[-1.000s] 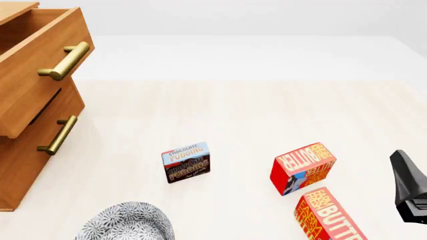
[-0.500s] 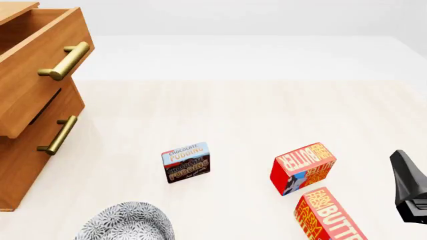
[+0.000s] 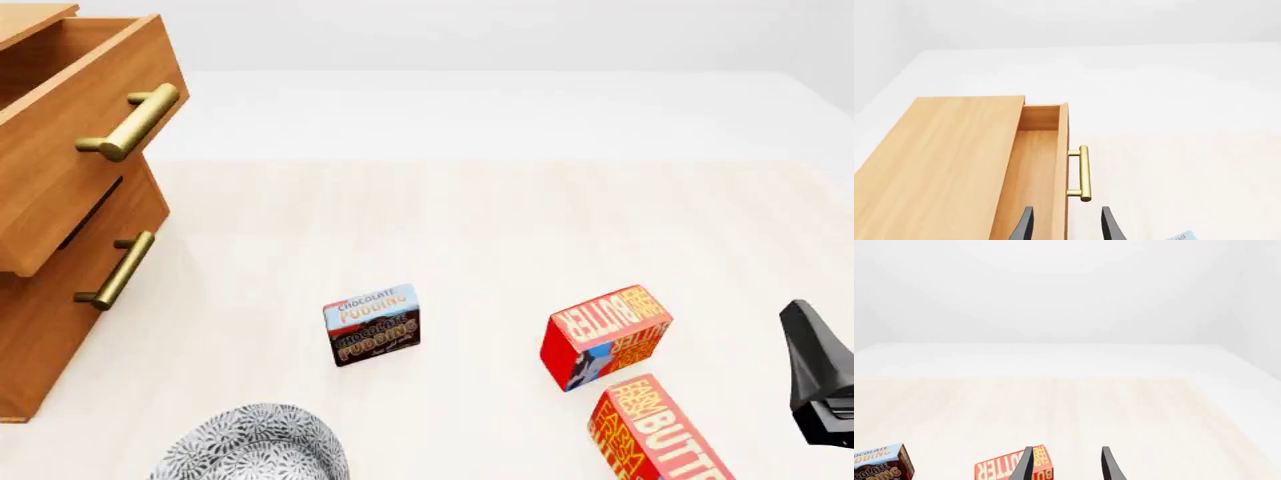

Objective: Put the chocolate pudding in the top drawer of the cabinet and close it.

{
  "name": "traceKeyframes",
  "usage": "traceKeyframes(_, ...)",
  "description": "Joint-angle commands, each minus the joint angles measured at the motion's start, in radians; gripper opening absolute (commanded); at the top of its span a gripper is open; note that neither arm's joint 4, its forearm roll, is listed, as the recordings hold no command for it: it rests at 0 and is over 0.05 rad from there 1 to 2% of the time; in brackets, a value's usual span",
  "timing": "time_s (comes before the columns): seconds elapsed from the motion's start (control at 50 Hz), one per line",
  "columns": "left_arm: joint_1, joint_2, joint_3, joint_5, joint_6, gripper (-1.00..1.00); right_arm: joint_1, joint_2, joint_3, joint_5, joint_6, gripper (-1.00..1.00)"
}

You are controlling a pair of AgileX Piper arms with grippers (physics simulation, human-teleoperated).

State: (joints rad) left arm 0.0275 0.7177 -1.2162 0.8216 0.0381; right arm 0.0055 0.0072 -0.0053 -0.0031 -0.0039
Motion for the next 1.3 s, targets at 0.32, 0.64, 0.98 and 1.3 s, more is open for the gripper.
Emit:
traceKeyframes(0.32, -0.004, 0.152, -0.113, 0.114, -0.034, 1.0, -0.001, -0.001, 0.001, 0.0, 0.0, 1.0)
traceKeyframes(0.64, -0.011, 0.182, -0.143, 0.159, -0.002, 1.0, -0.001, -0.001, 0.001, 0.0, 0.0, 1.0)
traceKeyframes(0.98, -0.012, 0.223, -0.095, 0.154, -0.025, 1.0, -0.001, -0.001, 0.001, 0.0, 0.0, 1.0)
traceKeyframes(1.3, -0.038, 0.225, -0.061, 0.14, -0.022, 1.0, -0.001, -0.001, 0.001, 0.0, 0.0, 1.0)
